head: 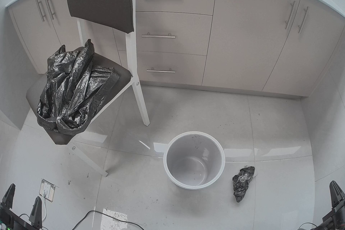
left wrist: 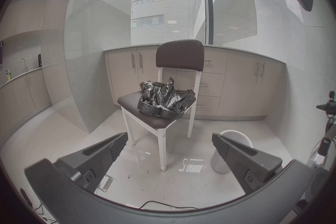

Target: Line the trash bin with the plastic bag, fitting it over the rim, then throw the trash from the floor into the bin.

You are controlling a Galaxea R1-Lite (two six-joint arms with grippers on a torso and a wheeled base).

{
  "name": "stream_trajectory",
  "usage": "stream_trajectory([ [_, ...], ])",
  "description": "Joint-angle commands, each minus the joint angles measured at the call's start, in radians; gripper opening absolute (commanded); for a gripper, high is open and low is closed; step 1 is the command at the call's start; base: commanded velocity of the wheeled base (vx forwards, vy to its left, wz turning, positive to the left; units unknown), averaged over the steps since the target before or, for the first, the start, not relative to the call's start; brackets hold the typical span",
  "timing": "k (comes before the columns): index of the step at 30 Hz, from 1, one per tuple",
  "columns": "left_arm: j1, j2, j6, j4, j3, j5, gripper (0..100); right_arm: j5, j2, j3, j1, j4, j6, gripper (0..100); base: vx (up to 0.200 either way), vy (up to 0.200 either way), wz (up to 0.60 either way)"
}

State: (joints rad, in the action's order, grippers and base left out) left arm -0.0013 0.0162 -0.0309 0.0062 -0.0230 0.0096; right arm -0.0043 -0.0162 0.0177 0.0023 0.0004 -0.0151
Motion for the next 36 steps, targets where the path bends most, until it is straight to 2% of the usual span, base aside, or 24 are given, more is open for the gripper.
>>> stream_trajectory([
  [1,-0.031,0.076,-0.121,0.044,-0.281,-0.005,100,0.001,0.016,-0.016,-0.001,0.0,-0.009,0,0.0,0.0,0.0],
  [3,-0.059,0.14,-0.146,0.101,-0.393,-0.005,100,0.001,0.016,-0.016,-0.001,0.0,-0.013,0,0.0,0.0,0.0],
  [6,-0.072,0.219,-0.144,0.136,-0.457,-0.01,100,0.001,0.016,-0.016,-0.001,-0.002,-0.013,0,0.0,0.0,0.0],
  [11,-0.074,0.245,-0.144,0.124,-0.457,-0.014,100,0.0,0.016,-0.013,-0.001,-0.013,-0.003,0,0.0,0.0,0.0],
  [12,-0.074,0.248,-0.142,0.126,-0.456,-0.014,100,0.0,0.002,0.045,-0.001,-0.039,0.032,0,0.0,0.0,0.0],
  [13,-0.075,0.245,-0.142,0.129,-0.449,-0.02,100,-0.005,-0.067,0.222,0.01,-0.071,0.158,0,0.0,0.0,0.0],
  [15,-0.082,0.249,-0.141,0.13,-0.44,-0.059,100,-0.031,-0.284,0.593,0.045,-0.056,0.461,0,0.0,0.0,0.0],
  [16,-0.082,0.249,-0.141,0.13,-0.44,-0.063,100,-0.034,-0.294,0.613,0.047,-0.053,0.474,0,0.0,0.0,0.0],
  [17,-0.082,0.251,-0.142,0.13,-0.431,-0.111,100,-0.031,-0.375,0.794,0.044,0.01,0.445,0,0.0,0.0,0.0],
  [18,-0.077,0.254,-0.142,0.132,-0.425,-0.138,100,-0.02,-0.427,0.854,0.053,0.064,0.346,0,0.0,0.0,0.0],
  [20,-0.078,0.278,-0.13,0.135,-0.414,-0.163,100,0.013,-0.484,0.849,0.062,0.096,0.205,0,0.0,0.0,0.0],
  [21,-0.077,0.301,-0.11,0.136,-0.408,-0.158,100,0.046,-0.515,0.809,0.067,0.09,0.185,0,0.0,0.0,0.0],
  [23,-0.072,0.331,-0.087,0.136,-0.403,-0.148,100,0.101,-0.561,0.76,0.071,0.066,0.184,0,0.0,0.0,0.0],
  [25,-0.074,0.369,-0.06,0.135,-0.405,-0.126,100,0.153,-0.639,0.709,0.084,-0.019,0.199,0,0.0,0.0,0.0],
  [26,-0.072,0.393,-0.029,0.133,-0.405,-0.111,100,0.155,-0.685,0.682,0.088,-0.08,0.221,0,0.0,0.0,0.0],
  [27,-0.072,0.393,-0.029,0.133,-0.405,-0.111,100,0.155,-0.685,0.682,0.088,-0.08,0.221,0,0.0,0.0,0.0],
  [28,-0.074,0.449,0.071,0.127,-0.411,-0.082,100,0.155,-0.763,0.637,0.096,-0.204,0.268,0,0.0,0.0,0.0],
  [29,-0.074,0.456,0.089,0.126,-0.411,-0.077,100,0.155,-0.774,0.631,0.097,-0.221,0.274,0,0.0,0.0,0.0],
  [30,-0.074,0.512,0.192,0.113,-0.419,-0.057,100,0.155,-0.829,0.597,0.11,-0.309,0.297,0,0.0,0.0,0.0],
  [31,-0.077,0.551,0.241,0.101,-0.43,-0.051,100,0.155,-0.857,0.574,0.113,-0.353,0.308,0,0.0,0.0,0.0],
  [33,-0.082,0.593,0.266,0.089,-0.442,-0.051,100,0.155,-0.878,0.556,0.113,-0.384,0.317,0,0.0,0.0,0.0],
  [35,-0.114,0.785,0.287,0.046,-0.515,-0.069,100,0.152,-0.978,0.519,0.116,-0.471,0.322,0,0.0,0.0,0.0],
  [36,-0.114,0.785,0.287,0.046,-0.515,-0.069,100,0.152,-0.978,0.519,0.116,-0.471,0.322,0,0.0,0.0,0.0],
])
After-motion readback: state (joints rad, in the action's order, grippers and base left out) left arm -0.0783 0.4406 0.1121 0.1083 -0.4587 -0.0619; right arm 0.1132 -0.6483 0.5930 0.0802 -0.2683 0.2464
